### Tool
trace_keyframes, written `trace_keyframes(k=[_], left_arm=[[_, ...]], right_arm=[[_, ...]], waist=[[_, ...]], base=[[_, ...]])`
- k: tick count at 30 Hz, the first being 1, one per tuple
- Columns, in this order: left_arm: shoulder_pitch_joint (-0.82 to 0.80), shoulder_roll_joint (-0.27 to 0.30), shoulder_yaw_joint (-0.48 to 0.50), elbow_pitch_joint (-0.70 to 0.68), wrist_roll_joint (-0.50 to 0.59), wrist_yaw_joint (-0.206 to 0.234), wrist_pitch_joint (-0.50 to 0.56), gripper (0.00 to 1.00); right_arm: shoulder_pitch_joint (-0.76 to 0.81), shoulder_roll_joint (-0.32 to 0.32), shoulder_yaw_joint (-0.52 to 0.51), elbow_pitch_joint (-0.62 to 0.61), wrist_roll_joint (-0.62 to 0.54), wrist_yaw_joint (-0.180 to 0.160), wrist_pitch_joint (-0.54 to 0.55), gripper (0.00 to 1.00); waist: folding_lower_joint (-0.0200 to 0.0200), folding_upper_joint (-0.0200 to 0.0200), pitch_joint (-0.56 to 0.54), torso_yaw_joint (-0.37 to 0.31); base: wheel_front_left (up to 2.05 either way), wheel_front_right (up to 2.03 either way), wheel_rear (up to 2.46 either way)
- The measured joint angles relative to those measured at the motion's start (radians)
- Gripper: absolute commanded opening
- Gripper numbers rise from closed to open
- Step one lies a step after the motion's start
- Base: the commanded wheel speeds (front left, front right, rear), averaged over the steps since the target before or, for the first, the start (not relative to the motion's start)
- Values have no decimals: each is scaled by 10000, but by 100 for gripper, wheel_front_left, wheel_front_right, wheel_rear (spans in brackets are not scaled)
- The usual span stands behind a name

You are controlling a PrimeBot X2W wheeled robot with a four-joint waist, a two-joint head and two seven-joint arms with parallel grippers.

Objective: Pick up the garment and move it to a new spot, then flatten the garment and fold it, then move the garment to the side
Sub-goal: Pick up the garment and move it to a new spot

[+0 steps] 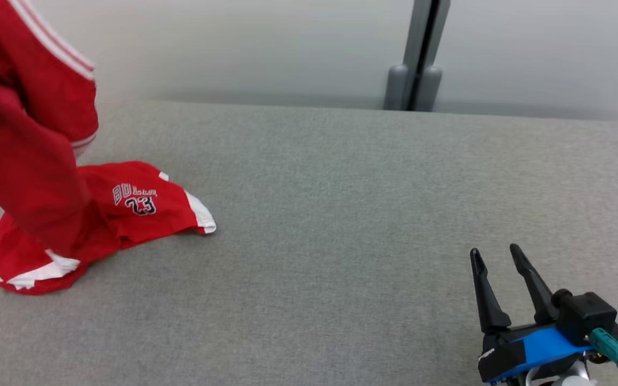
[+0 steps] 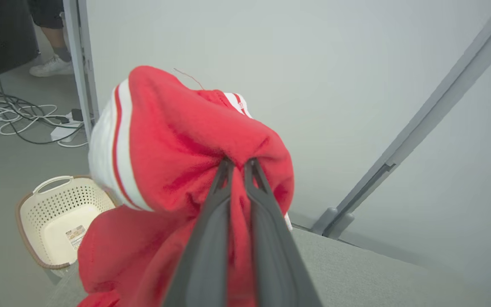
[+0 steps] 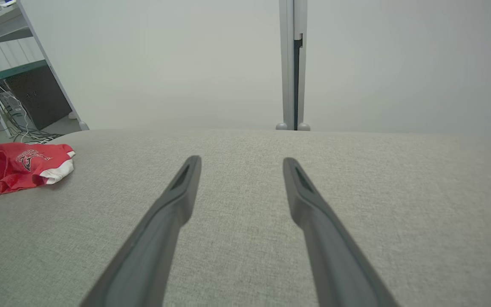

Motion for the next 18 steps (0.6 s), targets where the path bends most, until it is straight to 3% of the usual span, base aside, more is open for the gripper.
trace_keyframes(k=[8, 18], left_arm=[[-1119, -949, -1289, -1488, -33, -545, 472, 0], [-269, -1689, -2598, -2449, 167, -915, 420, 0]], right_arm=[[95, 0, 102, 222, 190, 0, -138, 100], [102, -2, 113, 190, 203, 0, -125, 100]], waist=[[1, 0, -499, -1065], [1, 0, -513, -2612]], base=[[0, 0, 0], [0, 0, 0]])
